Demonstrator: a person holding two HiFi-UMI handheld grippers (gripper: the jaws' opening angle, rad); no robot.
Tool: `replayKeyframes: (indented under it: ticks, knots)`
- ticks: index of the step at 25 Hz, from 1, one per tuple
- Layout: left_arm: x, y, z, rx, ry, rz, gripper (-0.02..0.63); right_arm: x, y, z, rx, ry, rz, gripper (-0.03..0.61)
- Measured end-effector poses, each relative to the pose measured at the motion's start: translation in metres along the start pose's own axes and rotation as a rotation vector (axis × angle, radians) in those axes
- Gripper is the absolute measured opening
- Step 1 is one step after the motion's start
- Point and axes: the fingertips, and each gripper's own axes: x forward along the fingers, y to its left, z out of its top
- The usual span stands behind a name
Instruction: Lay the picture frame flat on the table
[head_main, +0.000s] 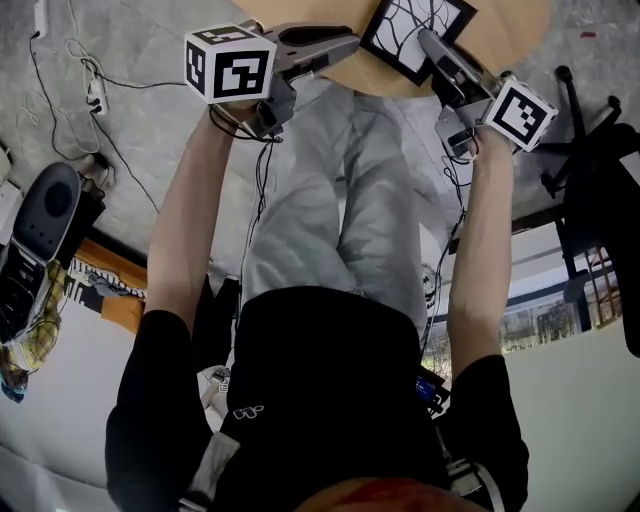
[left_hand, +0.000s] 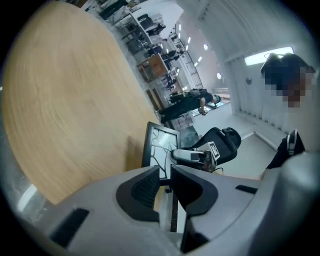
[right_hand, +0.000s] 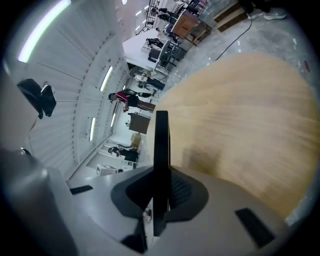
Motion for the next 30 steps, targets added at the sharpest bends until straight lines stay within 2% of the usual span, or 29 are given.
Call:
replayKeyframes:
  ticks: [2,4,9,11,16,20,24,27,29,30]
  knots:
    - [0.0,0.002,0.004,-0.022,-0.032,-0.002,0.03,0.007,-0.013,0.008,-0.005,0.008,-0.045,0.038]
    - [0.0,0.005,0.006,-0.037,-0.058,0.01,0.017,0.013,-0.022,0.013,-0.002,0.01,-0.07,0.038]
    - [0.004,0.008,0.003,-0.07,-0.08,0.022,0.015,0.02,-0.039,0.02,0.049,-0.006,-0.115,0.038]
    - [0.007,0.007,0.0,-0.077,-0.081,0.021,0.015,0.018,-0.05,0.02,0.052,-0.012,-0.177,0.039]
    - [0.01,0.002,0.0,-0.104,-0.095,-0.007,0.015,0.018,-0.064,0.02,-0.045,-0.008,-0.312,0.056]
    - [0.008,-0.004,0.008,-0.164,-0.145,-0.064,0.015,0.018,-0.077,0.025,-0.133,-0.008,-0.483,0.144]
    - [0.006,-0.006,0.007,-0.16,-0.157,-0.075,0.014,0.01,-0.091,0.025,-0.235,-0.002,-0.7,0.181]
    - [0.007,-0.009,0.006,-0.139,-0.168,-0.036,0.014,-0.001,-0.092,0.025,-0.303,-0.01,-0.786,0.183]
    - [0.005,-0.003,0.007,-0.117,-0.182,0.061,0.015,-0.009,-0.087,0.025,-0.303,-0.046,-0.788,0.169]
    - [0.004,0.0,0.008,-0.093,-0.192,0.121,0.015,-0.014,-0.083,0.025,-0.296,-0.072,-0.777,0.123]
